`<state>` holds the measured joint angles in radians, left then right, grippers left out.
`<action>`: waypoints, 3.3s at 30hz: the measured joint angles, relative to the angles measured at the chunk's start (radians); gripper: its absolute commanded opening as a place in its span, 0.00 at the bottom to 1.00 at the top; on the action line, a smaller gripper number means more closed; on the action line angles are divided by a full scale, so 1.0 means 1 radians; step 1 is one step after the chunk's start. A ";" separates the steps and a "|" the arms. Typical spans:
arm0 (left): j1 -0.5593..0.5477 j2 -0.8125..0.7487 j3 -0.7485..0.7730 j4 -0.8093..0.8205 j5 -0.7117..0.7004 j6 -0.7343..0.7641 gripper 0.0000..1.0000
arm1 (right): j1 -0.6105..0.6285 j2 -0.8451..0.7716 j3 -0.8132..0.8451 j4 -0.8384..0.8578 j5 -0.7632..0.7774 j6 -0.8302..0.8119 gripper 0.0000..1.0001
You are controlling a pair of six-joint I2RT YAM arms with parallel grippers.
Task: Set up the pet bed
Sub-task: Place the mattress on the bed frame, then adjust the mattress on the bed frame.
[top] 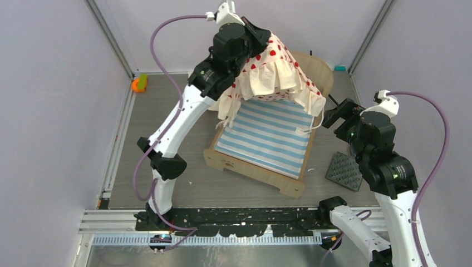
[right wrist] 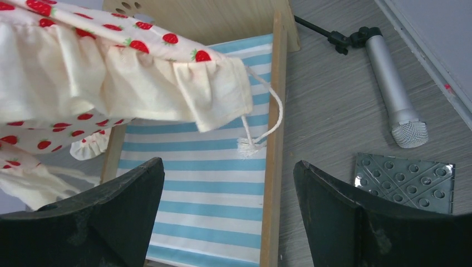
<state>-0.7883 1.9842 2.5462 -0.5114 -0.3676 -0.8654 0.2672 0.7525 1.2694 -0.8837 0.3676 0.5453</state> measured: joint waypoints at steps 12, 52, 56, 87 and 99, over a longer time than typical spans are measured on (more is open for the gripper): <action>-0.056 0.115 0.042 0.149 -0.113 -0.025 0.00 | 0.000 -0.059 -0.027 -0.033 0.119 -0.006 0.90; 0.148 -0.604 -1.202 -0.267 0.117 0.320 0.91 | 0.000 -0.059 -0.349 0.003 -0.399 0.061 0.94; 0.140 -0.552 -1.202 -0.201 0.237 0.318 0.91 | 0.000 -0.051 -0.465 0.116 -0.435 0.119 0.93; 0.126 -0.362 -1.339 0.146 0.396 0.112 0.00 | 0.000 0.027 -0.603 0.401 -0.329 0.278 0.20; 0.145 -0.504 -1.115 -0.053 0.295 0.278 0.00 | 0.000 0.027 -0.357 0.194 -0.257 0.148 0.17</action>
<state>-0.6434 1.4799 1.4315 -0.5640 -0.0723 -0.5877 0.2672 0.7795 0.9123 -0.6899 0.1104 0.6933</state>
